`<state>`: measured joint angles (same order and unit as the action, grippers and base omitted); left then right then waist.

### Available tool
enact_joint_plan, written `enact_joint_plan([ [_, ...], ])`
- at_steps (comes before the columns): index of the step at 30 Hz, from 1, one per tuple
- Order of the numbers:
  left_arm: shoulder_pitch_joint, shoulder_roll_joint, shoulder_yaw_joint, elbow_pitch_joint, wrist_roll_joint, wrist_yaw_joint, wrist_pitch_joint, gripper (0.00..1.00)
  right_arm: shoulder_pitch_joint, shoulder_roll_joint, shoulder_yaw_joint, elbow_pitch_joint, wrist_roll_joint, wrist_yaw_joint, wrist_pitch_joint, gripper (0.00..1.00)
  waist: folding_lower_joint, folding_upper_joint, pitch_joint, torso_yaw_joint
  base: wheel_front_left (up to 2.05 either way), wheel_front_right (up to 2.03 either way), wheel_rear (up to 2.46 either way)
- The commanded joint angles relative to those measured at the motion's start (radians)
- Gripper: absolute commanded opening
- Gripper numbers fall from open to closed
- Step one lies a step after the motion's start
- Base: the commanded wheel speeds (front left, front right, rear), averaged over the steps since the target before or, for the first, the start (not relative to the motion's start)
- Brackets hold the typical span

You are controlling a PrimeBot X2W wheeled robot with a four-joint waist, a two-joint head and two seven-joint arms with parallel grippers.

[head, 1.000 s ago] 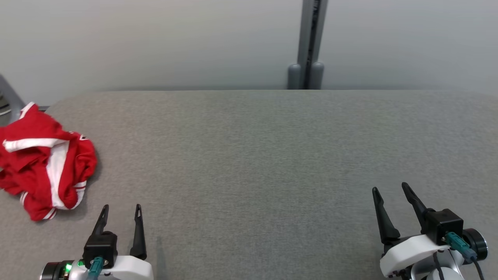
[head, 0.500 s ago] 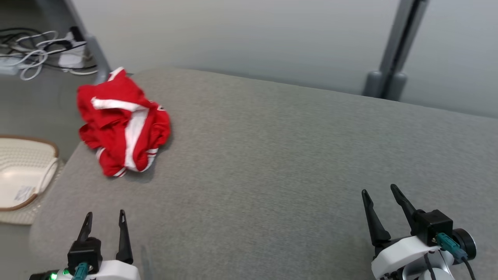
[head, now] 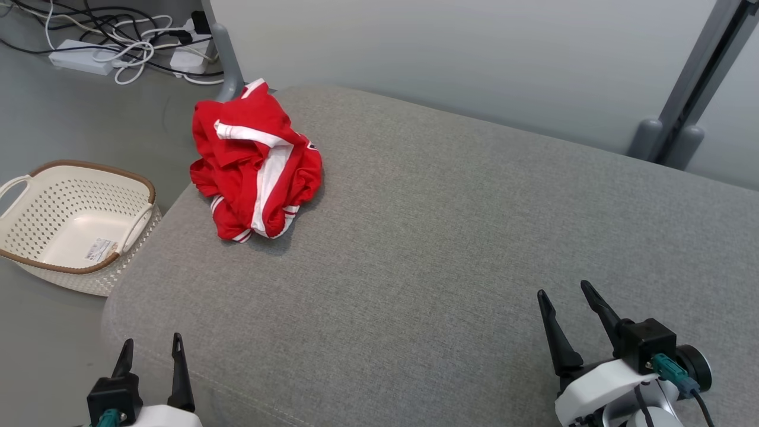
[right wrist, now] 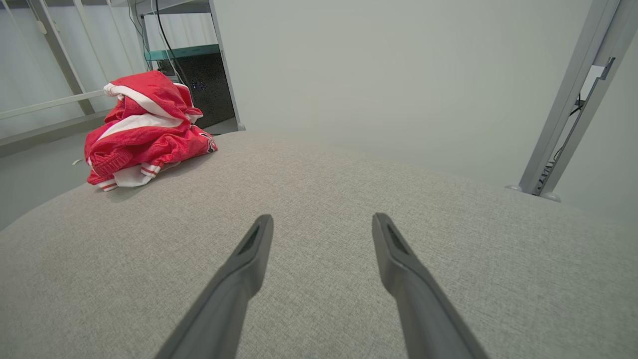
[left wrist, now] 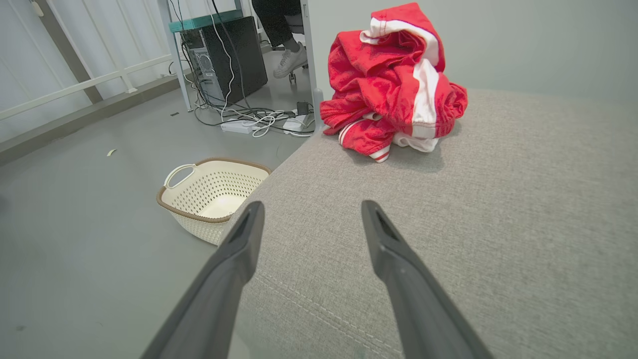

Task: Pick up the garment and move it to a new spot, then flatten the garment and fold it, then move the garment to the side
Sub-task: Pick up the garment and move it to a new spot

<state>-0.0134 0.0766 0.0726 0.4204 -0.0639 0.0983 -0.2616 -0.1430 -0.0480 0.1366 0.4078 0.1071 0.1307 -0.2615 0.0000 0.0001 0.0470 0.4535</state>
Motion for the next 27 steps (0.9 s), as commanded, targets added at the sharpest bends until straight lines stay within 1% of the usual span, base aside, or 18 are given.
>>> enact_joint_plan([
  [1, -0.024, 0.001, 0.008, 0.006, -0.013, -0.013, -0.005, 1.00, -0.012, -0.006, 0.005, 0.003, 0.002, 0.000, -0.005, 1.00, 0.0000, -0.0001, 0.011, -0.009, 0.00, 0.00, 0.00],
  [4, -0.052, -0.001, 0.020, 0.025, -0.019, -0.036, -0.005, 1.00, -0.021, -0.017, 0.015, 0.006, -0.002, 0.000, -0.005, 1.00, 0.0000, -0.0001, 0.030, -0.031, 0.00, 0.00, 0.00],
  [7, -0.101, 0.000, 0.025, 0.046, -0.014, -0.047, -0.005, 1.00, -0.035, -0.033, 0.020, 0.003, -0.004, 0.000, -0.005, 1.00, 0.0000, -0.0001, 0.059, -0.059, 0.00, 0.00, 0.00],
  [9, -0.152, 0.012, 0.023, 0.068, -0.006, -0.063, -0.005, 1.00, -0.040, -0.047, 0.023, 0.001, -0.004, 0.000, -0.005, 1.00, 0.0000, -0.0001, 0.080, -0.078, 0.00, 0.00, 0.00],
  [12, -0.231, 0.032, 0.023, 0.109, 0.003, -0.074, -0.005, 1.00, -0.055, -0.064, 0.031, -0.006, -0.004, 0.000, -0.005, 1.00, 0.0000, -0.0001, 0.117, -0.110, 0.00, 0.00, 0.00],
  [17, -0.388, 0.083, 0.025, 0.194, 0.012, -0.098, -0.005, 1.00, -0.082, -0.088, 0.048, -0.023, 0.004, 0.000, -0.005, 1.00, 0.0000, -0.0001, 0.187, -0.168, 0.00, 0.00, 0.00],
  [20, -0.489, 0.103, 0.032, 0.264, -0.002, -0.108, -0.004, 1.00, -0.101, -0.107, 0.049, -0.032, 0.007, 0.000, -0.005, 1.00, 0.0000, -0.0001, 0.230, -0.195, 0.00, 0.00, 0.00],
  [27, -0.736, 0.176, 0.043, 0.478, -0.021, -0.132, 0.006, 1.00, -0.135, -0.131, 0.063, -0.045, 0.010, 0.000, -0.005, 1.00, 0.0000, -0.0001, 0.322, -0.250, 0.00, 0.00, 0.00],
])
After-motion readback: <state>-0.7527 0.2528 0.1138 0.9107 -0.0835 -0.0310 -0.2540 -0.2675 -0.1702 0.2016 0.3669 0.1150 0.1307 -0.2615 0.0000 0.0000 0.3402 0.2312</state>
